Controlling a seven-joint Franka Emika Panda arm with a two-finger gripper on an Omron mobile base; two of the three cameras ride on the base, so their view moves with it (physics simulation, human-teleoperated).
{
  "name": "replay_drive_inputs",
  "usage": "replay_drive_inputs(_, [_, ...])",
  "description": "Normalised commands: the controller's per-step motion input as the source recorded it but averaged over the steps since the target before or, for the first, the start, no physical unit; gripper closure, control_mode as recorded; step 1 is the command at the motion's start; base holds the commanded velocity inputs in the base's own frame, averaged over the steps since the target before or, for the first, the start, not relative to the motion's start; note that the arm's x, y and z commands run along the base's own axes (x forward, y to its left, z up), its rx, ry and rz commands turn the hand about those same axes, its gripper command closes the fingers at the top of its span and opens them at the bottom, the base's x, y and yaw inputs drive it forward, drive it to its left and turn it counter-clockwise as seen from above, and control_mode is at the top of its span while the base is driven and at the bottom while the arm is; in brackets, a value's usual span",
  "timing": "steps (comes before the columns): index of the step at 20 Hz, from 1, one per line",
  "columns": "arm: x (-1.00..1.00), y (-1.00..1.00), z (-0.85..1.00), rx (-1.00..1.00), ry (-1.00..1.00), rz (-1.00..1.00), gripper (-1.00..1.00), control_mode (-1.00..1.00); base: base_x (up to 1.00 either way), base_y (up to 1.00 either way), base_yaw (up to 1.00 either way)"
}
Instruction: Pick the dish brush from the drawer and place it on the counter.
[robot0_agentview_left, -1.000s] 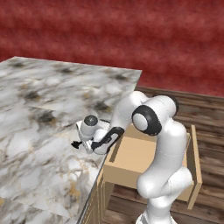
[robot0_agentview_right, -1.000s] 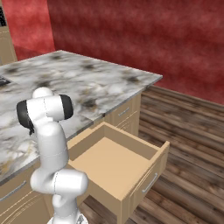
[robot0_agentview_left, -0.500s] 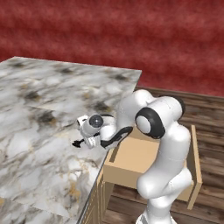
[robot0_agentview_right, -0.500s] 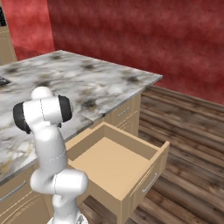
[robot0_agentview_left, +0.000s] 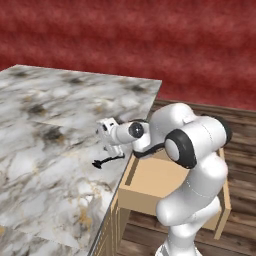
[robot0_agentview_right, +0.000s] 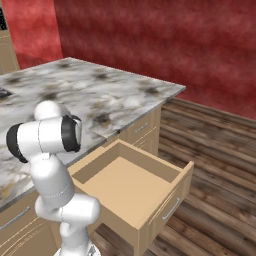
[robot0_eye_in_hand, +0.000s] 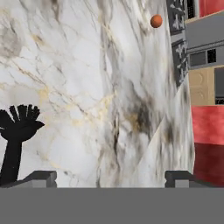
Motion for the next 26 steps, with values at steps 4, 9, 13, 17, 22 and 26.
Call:
replay_drive_inputs(4, [0.18,0.0,1.0,0.0,0.0,0.14,-1.0,-1.0,0.0,0.0,0.0])
replay_drive_inputs(9, [0.0,-0.12,1.0,0.0,0.0,0.21,-1.0,-1.0,0.0,0.0,0.0])
replay_drive_inputs(13, [-0.09,-0.46,1.0,0.0,0.0,0.16,-1.0,-1.0,0.0,0.0,0.0])
replay_drive_inputs(17, [-0.19,-0.46,1.0,0.0,0.0,0.15,-1.0,-1.0,0.0,0.0,0.0])
replay_drive_inputs(22, [-0.34,-0.54,1.0,-0.02,0.07,0.07,-1.0,-1.0,0.0,0.0,0.0])
replay_drive_inputs(26, [-0.64,-0.63,1.0,-0.09,0.27,0.0,-1.0,-1.0,0.0,0.0,0.0])
